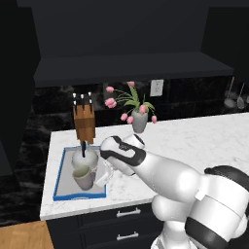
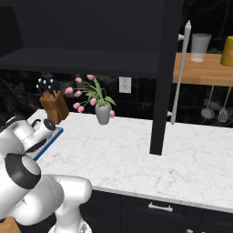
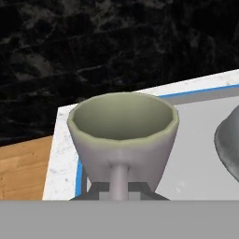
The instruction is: Pick the kettle from the counter and place it on the tray. Then pick the mug from the cabinet and place it on the tray. Then close the cabinet doors.
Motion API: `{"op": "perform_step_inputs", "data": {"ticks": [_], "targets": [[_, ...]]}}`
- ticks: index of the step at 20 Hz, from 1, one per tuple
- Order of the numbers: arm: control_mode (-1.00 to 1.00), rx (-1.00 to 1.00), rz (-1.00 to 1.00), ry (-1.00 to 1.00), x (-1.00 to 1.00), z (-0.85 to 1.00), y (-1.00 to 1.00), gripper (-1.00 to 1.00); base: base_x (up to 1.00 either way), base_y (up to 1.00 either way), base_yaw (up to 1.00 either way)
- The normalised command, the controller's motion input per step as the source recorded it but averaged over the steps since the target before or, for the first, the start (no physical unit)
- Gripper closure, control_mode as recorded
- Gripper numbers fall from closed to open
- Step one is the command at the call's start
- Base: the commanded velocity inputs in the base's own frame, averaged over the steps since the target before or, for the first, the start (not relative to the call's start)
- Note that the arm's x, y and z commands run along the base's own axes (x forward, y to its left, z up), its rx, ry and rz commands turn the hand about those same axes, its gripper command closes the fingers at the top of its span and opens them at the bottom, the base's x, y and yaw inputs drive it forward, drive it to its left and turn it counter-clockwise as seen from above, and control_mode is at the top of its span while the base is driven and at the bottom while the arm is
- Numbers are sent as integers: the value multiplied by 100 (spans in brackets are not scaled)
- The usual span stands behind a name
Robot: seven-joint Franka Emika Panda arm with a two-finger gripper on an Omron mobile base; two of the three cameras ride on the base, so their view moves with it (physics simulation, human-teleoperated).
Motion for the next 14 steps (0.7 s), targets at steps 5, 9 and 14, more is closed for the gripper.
{"op": "perform_step_inputs", "data": {"ticks": [5, 9, 14], "targets": [[-100, 0, 0, 0, 16, -19, 7, 100, 0, 0, 0], [-100, 1, 0, -4, 25, -9, 15, 100, 0, 0, 0], [-100, 5, 0, -5, 27, -5, 13, 100, 0, 0, 0]]}}
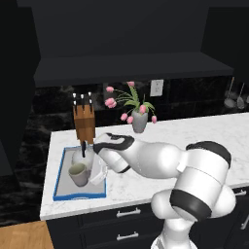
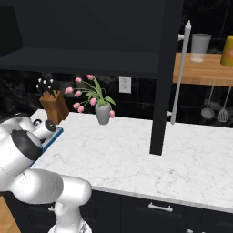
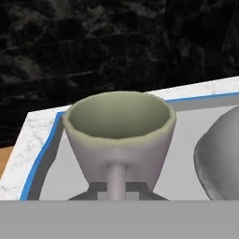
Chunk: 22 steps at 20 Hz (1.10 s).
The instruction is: Pick the kettle from the counter and place it on the tray. Then pick the mug from the cabinet and place it on the tray. Then close the cabinet doors.
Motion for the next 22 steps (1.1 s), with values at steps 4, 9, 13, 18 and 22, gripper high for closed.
{"op": "perform_step_inputs", "data": {"ticks": [4, 9, 13, 18, 22], "targets": [[-100, 2, 0, -1, 8, -25, 3, 100, 0, 0, 0], [-100, 0, 0, 0, -3, -30, 0, 100, 0, 0, 0], [-100, 0, 0, 0, -14, -20, 0, 100, 0, 0, 0], [-100, 0, 0, 0, -24, -13, -6, -100, 0, 0, 0], [-100, 0, 0, 0, -17, 0, -2, -100, 0, 0, 0]]}}
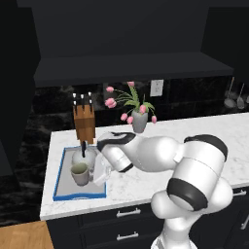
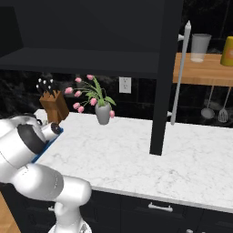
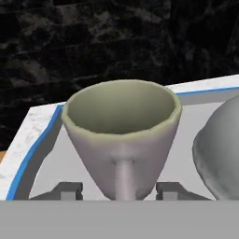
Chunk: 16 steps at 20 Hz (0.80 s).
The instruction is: Pick the kettle from the counter and place it on the tray. Then pick the mug from the cabinet and place it on the tray. Then close the cabinet doors.
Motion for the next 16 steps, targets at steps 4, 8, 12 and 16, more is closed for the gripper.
{"op": "perform_step_inputs", "data": {"ticks": [4, 8, 12, 16], "targets": [[-100, 0, 0, 0, -7, 0, -12, -100, 0, 0, 0], [-100, 0, 0, 0, -2, 16, -16, -100, 0, 0, 0], [-100, 7, -3, 2, -18, 49, -18, -100, 0, 0, 0], [-100, 11, -5, 7, -38, 80, -9, -100, 0, 0, 0]]}}
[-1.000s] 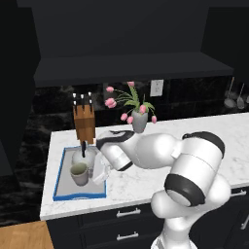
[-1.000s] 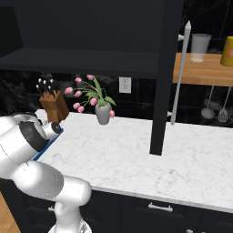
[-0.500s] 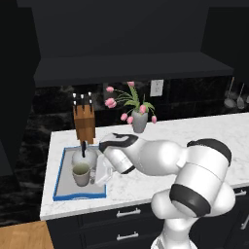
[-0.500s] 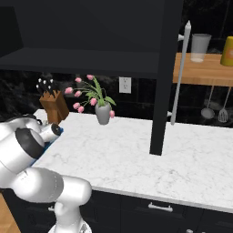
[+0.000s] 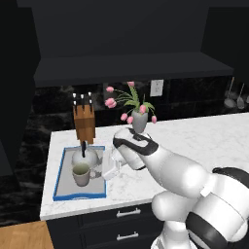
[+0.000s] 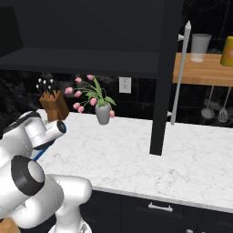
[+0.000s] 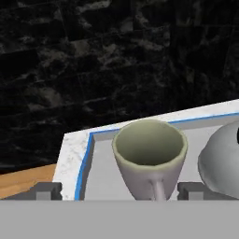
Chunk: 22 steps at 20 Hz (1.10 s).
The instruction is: Pick the kettle from the counter and place it on the tray. Then pick the mug from the cabinet and place it on the tray. Then close the cabinet doors.
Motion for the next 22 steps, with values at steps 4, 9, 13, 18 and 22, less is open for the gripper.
{"op": "perform_step_inputs", "data": {"ticks": [4, 9, 13, 18, 22], "targets": [[-100, 12, -11, 17, -40, 88, -5, -100, 0, 0, 0], [-100, 9, -20, 12, -51, 83, -5, -100, 0, 0, 0], [-100, 0, -23, 1, -58, 63, -6, -100, 0, 0, 0], [-100, 0, -21, 4, -55, 54, -12, -100, 0, 0, 0], [-100, 0, -23, 11, -48, 53, -19, -100, 0, 0, 0]]}}
